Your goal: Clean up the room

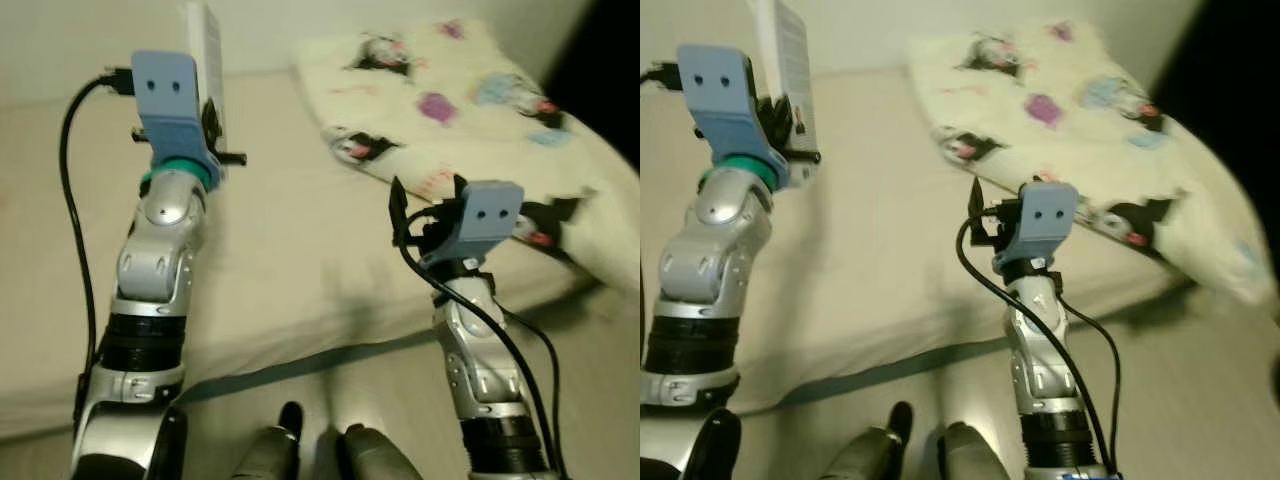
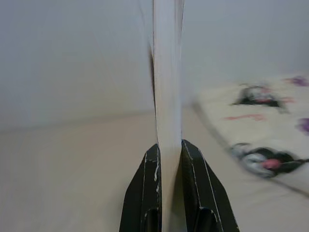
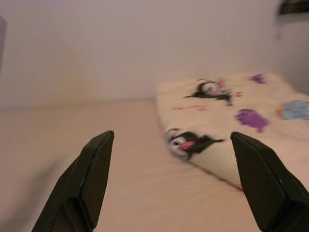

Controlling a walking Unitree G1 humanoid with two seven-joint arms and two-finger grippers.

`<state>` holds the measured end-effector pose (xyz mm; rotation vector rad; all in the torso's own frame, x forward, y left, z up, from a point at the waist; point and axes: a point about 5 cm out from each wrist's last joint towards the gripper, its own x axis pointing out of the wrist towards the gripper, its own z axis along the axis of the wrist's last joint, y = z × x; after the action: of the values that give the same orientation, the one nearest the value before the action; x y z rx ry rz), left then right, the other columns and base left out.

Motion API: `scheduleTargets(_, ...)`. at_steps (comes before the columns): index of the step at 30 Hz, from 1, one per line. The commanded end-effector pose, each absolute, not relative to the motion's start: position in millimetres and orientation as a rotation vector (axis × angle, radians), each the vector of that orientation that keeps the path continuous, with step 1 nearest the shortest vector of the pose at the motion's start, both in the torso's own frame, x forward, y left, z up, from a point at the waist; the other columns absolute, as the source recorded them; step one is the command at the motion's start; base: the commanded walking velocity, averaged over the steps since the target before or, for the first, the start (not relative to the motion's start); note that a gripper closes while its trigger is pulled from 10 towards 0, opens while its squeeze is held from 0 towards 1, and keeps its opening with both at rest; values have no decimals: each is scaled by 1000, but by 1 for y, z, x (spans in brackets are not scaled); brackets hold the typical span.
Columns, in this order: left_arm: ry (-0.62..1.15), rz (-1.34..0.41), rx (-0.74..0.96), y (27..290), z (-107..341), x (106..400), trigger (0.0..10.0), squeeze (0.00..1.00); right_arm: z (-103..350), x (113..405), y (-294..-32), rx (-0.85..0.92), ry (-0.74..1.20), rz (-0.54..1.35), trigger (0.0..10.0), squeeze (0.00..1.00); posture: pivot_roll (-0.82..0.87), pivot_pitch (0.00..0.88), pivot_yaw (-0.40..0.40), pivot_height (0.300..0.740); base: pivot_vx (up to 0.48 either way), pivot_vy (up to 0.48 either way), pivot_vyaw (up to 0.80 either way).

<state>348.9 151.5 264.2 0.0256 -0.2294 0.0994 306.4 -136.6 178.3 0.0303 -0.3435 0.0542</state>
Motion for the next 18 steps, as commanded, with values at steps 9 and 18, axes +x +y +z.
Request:
scheduleTargets(9, -257, 97, 31, 150, 269, 347, 10000, 0, 172, 305, -137, 35, -321, 50, 10000, 0, -115, 123, 65, 731, 0, 0, 781)
scheduleTargets(18, -255, 100, 42, 150, 268, 347, 10000, 0, 172, 304, -136, 36, -322, 51, 10000, 0, -115, 123, 65, 731, 0, 0, 779)
